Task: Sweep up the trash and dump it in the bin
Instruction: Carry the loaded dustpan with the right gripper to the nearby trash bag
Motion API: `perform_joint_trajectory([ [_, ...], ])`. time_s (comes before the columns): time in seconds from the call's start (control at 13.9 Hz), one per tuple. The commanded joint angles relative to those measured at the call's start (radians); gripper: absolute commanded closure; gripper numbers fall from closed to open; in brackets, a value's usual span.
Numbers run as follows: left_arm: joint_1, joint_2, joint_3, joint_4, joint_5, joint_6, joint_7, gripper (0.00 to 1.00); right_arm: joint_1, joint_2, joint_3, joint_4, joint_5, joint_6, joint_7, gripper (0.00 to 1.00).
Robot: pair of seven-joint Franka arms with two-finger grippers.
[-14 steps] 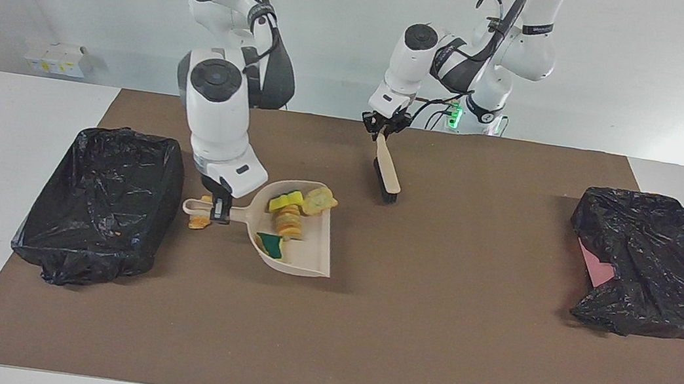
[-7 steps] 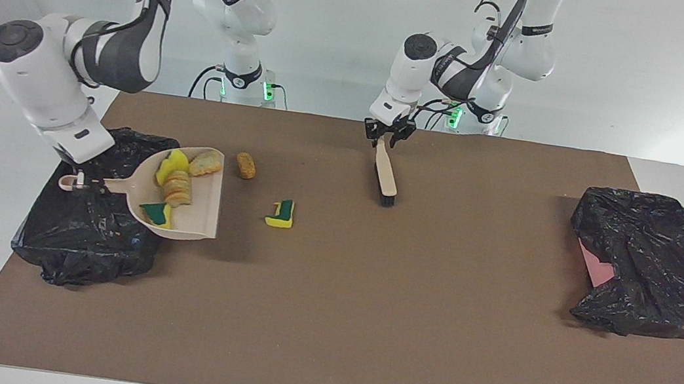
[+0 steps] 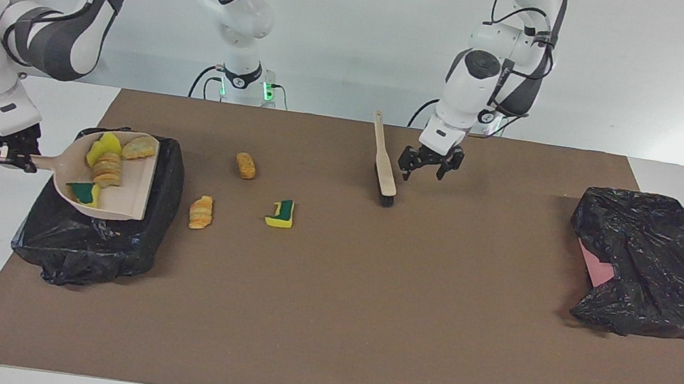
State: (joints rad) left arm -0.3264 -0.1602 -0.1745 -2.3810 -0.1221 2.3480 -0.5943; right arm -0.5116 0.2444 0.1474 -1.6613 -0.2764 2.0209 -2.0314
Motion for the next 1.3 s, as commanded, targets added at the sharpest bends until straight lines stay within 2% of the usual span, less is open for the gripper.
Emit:
perform_joint_trajectory([
  [0.0,0.136,0.024,-0.01,0.086,0.015,-0.061,0.16,0.0,-0.005,-0.023,0.012,-0.057,-0.114,0.103,0.003,1.0],
  [0.29,0.277,0.114,-0.007,0.339,0.015,-0.304,0.374,0.0,0.013,-0.049,0.015,-0.104,-0.277,0.139,0.152,1.0],
  [0.43,0.329,0.125,-0.003,0.394,0.028,-0.343,0.447,0.0,0.053,-0.106,0.014,-0.171,-0.384,0.14,0.271,1.0],
  [0.58,0.366,0.125,-0.002,0.462,0.062,-0.433,0.517,0.0,0.09,-0.175,0.015,-0.253,-0.496,0.143,0.388,1.0],
  [0.65,0.38,0.129,-0.002,0.505,0.082,-0.485,0.556,0.0,0.099,-0.206,0.015,-0.294,-0.524,0.163,0.422,1.0],
  [0.79,0.397,0.131,-0.002,0.586,0.11,-0.6,0.619,0.0,0.102,-0.281,0.015,-0.409,-0.64,0.278,0.465,1.0],
  [0.94,0.397,0.133,-0.002,0.664,0.145,-0.712,0.674,0.0,0.104,-0.324,0.015,-0.469,-0.739,0.305,0.558,1.0],
  [1.22,0.395,0.125,0.0,0.669,0.142,-0.708,0.668,0.0,0.151,-0.358,0.014,-0.477,-0.863,0.289,0.602,1.0],
])
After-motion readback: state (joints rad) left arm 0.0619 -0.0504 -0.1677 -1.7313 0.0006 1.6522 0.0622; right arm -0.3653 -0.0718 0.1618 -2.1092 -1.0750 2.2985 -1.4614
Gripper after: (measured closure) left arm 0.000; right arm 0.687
